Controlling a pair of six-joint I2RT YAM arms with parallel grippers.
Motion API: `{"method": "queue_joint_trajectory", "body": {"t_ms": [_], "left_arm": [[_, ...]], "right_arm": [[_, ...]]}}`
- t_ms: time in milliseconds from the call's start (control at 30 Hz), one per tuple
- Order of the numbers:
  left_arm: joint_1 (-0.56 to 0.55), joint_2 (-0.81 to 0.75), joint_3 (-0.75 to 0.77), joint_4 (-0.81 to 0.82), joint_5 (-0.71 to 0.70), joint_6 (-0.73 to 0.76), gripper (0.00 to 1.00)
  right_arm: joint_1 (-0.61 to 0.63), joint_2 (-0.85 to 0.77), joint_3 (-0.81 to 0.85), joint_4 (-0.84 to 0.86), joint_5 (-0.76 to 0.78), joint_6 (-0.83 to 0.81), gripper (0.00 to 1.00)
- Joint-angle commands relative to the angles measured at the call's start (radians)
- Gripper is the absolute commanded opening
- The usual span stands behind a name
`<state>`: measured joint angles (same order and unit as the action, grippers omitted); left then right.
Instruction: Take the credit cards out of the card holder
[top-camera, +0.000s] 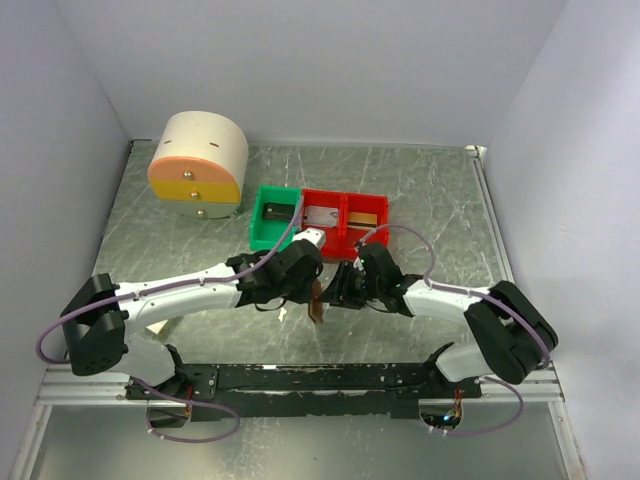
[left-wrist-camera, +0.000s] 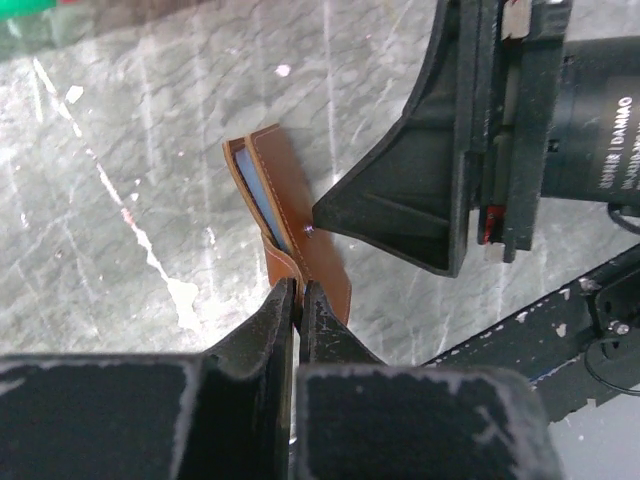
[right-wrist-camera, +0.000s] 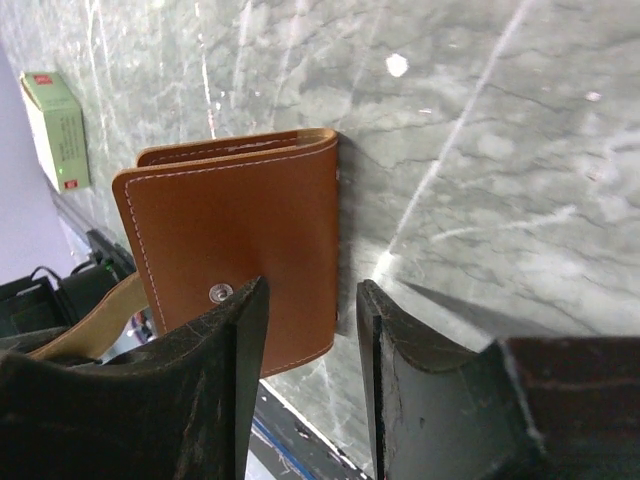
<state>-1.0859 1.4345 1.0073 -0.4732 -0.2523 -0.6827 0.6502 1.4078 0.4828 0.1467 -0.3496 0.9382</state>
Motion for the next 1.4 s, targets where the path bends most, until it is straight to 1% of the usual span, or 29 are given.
{"method": "queue_joint_trajectory", "body": {"t_ms": [0,133,200,267,333,433,567,733,933,1133,1367], "left_arm": [[-0.005,0.024,0.078,0.062,0.079,0.056,0.07],[-0.005,0.034,0.091,0.070,0.116,0.070,0.07],[-0.006,0.030,0.091,0.075,0.133,0.071,0.07],[-0.005,0.025,0.084,0.070,0.127,0.065,0.07],[-0.005,0.026,0.073,0.037,0.082,0.048,0.07],[-0.005,0.014,0.037,-0.013,0.024,0.026,0.07],[-0.005,-0.022,-0.023,-0.069,-0.049,-0.017,0.07],[-0.004,-0.054,-0.075,-0.138,-0.116,-0.076,0.07],[0.004,-0.060,-0.112,-0.178,-0.166,-0.112,0.07],[0.026,-0.051,-0.171,-0.126,-0.134,-0.156,0.07],[0.027,-0.019,-0.171,-0.112,-0.122,-0.162,0.07]], "right_arm": [[0.001,-0.089,-0.019,-0.119,0.135,0.026,0.41],[-0.014,-0.225,-0.024,-0.300,0.312,0.031,0.43],[-0.029,-0.277,-0.028,-0.364,0.358,0.032,0.45],[-0.045,-0.317,-0.036,-0.384,0.357,0.022,0.46],[-0.054,-0.340,-0.043,-0.391,0.341,0.025,0.46],[-0.055,-0.352,-0.058,-0.355,0.293,0.028,0.47],[-0.055,-0.312,-0.075,-0.251,0.182,0.011,0.48],[-0.054,-0.231,-0.044,-0.147,0.049,-0.032,0.46],[-0.048,-0.179,0.016,-0.142,0.006,-0.081,0.45],[-0.029,-0.117,0.031,-0.112,-0.033,-0.081,0.45],[0.022,-0.058,0.052,-0.080,-0.038,-0.067,0.45]]}}
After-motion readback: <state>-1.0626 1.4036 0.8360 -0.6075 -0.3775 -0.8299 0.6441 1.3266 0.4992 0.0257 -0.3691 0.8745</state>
